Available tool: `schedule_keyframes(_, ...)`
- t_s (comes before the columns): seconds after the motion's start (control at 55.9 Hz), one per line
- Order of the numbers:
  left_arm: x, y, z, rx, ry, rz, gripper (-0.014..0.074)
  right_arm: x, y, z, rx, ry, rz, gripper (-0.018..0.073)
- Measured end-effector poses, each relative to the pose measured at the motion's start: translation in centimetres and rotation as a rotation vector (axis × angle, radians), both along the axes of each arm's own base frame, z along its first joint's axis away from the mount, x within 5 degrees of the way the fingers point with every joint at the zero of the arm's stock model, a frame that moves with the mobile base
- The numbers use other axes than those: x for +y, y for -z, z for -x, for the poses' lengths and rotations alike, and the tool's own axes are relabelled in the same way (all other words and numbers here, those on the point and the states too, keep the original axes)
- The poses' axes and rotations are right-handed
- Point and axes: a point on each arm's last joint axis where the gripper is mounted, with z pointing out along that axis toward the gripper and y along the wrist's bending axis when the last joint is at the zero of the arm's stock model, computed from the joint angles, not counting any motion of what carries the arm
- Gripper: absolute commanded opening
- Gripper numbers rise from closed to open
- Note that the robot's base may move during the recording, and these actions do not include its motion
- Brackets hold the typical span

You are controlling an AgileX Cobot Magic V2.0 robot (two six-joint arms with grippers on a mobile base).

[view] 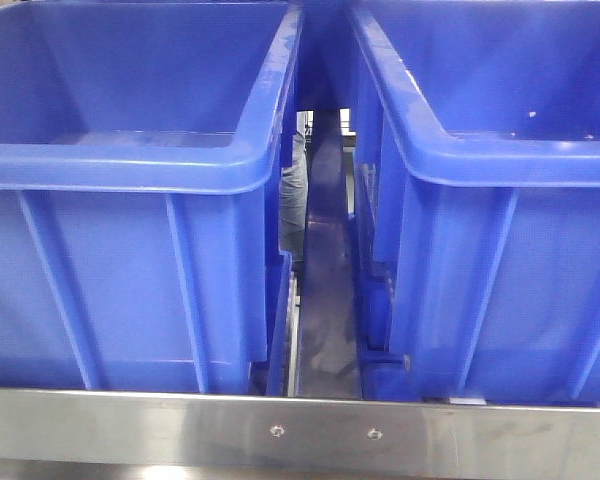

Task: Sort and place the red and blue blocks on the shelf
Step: 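Lower the blue cube and red cube into two blue bins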

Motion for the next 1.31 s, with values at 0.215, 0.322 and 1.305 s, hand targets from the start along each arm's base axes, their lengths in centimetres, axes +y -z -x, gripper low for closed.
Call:
schedule_keyframes(0.215, 0.0, -0.1, 0.0, -0.005, 0.0, 0.003, 0.0307, 0.0, 0.0, 0.0, 0.0, 0.0, 0.0, 0.0405)
schedule_keyframes(0.322, -0.1, 0.0, -0.1, 0.003, 0.006, 0.031, 0.031, 0.0, -0.2, 0.0, -0.004, -0.002, -0.013, 0.0405)
schedule_keyframes(1.305, -6.2, 2.0, -16.0, 0.355, 0.122, 0.003, 0.031, 3.8, -0.2, -13.9, 0.319, -0.144, 0.006, 0.0403)
